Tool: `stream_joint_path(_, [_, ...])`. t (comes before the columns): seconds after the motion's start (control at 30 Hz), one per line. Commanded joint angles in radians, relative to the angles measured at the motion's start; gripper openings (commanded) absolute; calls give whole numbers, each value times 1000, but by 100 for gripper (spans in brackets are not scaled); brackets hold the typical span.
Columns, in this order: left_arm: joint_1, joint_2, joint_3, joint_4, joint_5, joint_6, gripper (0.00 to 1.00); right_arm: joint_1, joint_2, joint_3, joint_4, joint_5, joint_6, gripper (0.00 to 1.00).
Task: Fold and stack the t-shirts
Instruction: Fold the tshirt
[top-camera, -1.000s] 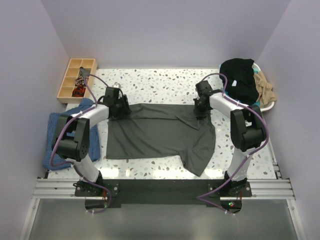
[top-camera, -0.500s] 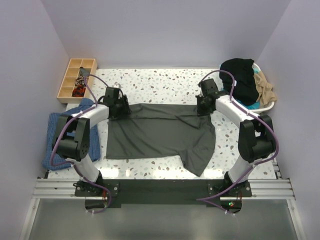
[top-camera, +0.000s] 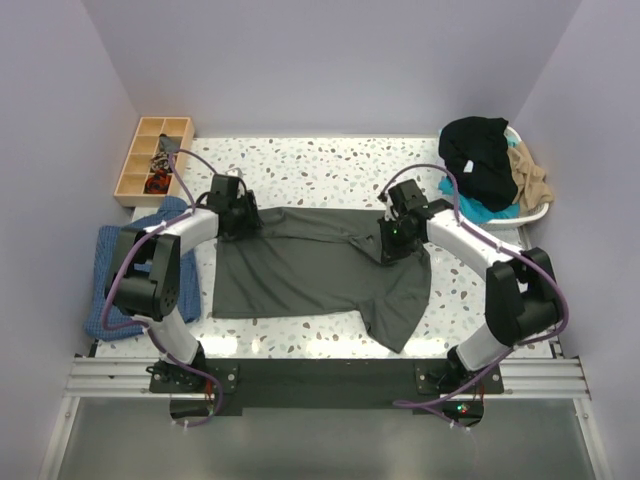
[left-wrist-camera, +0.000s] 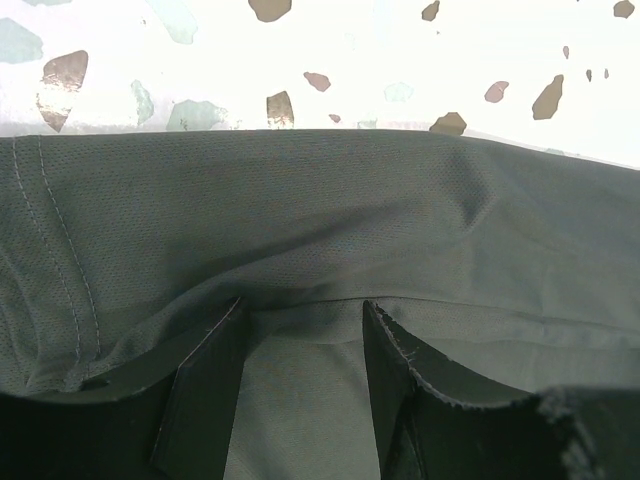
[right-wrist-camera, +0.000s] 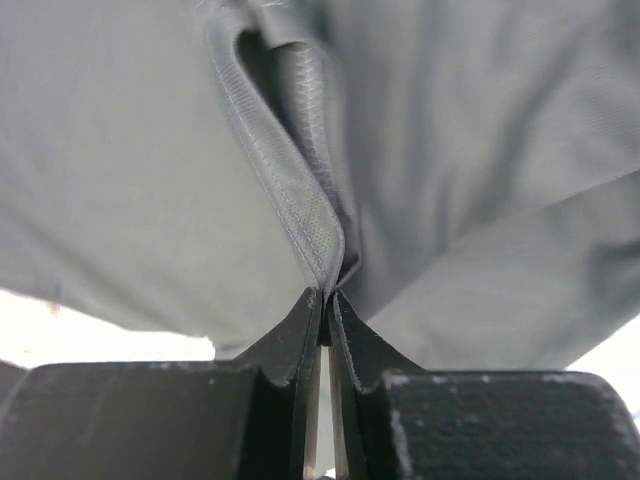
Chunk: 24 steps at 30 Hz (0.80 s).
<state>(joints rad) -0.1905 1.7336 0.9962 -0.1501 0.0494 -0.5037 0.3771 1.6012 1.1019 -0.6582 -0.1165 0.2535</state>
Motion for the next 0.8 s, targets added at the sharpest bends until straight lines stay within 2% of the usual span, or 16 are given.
stream_joint_path(0.0, [0,1,18,35,9,17,54,31,-70,-71,-40,-101,-5,9])
stream_joint_path(0.03, [0,1,18,34,9,17,54,31,-79,-80,-43,-132,-7,15])
stream_joint_path(0.07, [0,4,18,35,10,17,54,29,-84,-95,-44,-140,-3,25])
stream_joint_path(0.1, [0,6,19,35,12,17,54,31,-87,-102,-58,-140,0,42])
stream_joint_path(0.2, [0,9,19,34,13,17,54,31,-107,-93,-107,-100,12,45])
stream_joint_path(0.3, [0,10,21,34,12,19,54,31,-159,-77,-110,3,23,54])
stream_joint_path(0.47, [0,11,27,27,13,19,54,32,-162,-39,1,106,47,55])
stream_joint_path(0.53, [0,9,33,21,15,21,53,29,-94,7,51,113,44,54])
stream_joint_path(0.77, [0,1,33,17,15,25,53,31,134,78,207,3,49,46])
